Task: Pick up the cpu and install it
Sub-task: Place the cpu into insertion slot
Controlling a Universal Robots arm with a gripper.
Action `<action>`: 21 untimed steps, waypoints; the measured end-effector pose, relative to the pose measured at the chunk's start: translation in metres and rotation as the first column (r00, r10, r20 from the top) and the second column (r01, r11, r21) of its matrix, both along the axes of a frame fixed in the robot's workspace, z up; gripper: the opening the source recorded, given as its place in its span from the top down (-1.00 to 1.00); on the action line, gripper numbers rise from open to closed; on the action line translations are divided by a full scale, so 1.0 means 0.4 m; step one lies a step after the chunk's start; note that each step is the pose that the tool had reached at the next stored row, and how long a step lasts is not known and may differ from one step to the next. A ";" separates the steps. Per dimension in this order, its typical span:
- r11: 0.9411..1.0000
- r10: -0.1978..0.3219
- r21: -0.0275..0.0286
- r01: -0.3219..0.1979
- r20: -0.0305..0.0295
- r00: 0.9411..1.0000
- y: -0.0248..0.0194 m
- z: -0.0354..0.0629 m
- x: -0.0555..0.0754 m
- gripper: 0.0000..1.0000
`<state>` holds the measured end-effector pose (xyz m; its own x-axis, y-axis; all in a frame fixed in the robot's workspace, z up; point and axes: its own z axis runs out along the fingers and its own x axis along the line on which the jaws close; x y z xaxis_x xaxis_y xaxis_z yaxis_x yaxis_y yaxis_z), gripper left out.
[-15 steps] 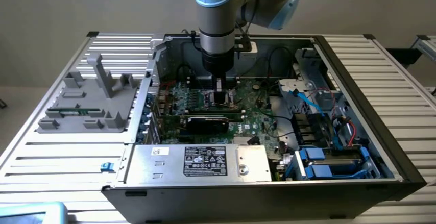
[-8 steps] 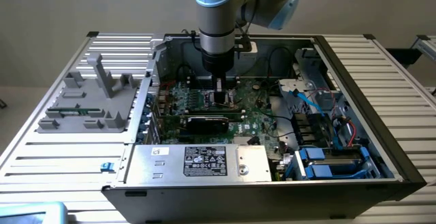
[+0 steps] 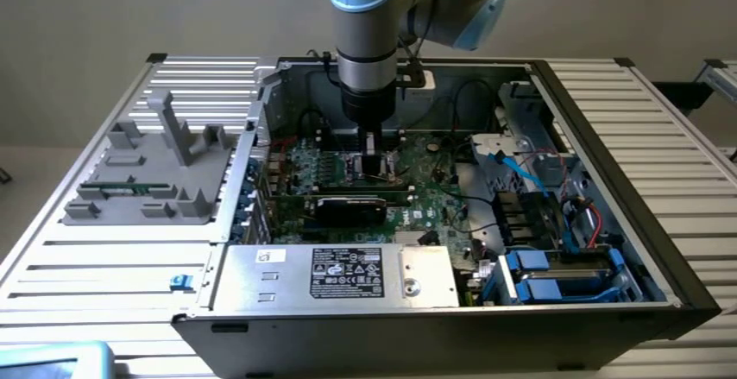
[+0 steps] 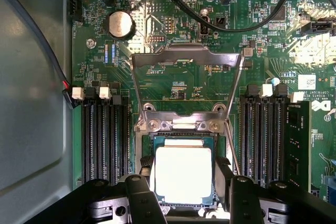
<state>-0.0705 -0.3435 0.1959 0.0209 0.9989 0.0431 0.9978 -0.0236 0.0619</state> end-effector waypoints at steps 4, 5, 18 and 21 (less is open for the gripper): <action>1.000 0.000 0.003 0.000 0.000 1.000 0.000 0.000 0.000 -0.24; 1.000 0.000 0.007 0.000 0.000 1.000 0.000 0.001 0.000 -0.24; 1.000 0.000 0.024 0.000 0.000 1.000 0.000 0.100 0.000 -0.24; 1.000 0.000 0.024 0.000 0.000 1.000 0.000 0.120 0.000 -0.24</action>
<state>-0.0705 -0.3436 0.2439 0.0209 0.9975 0.0669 0.9978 -0.0250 0.0612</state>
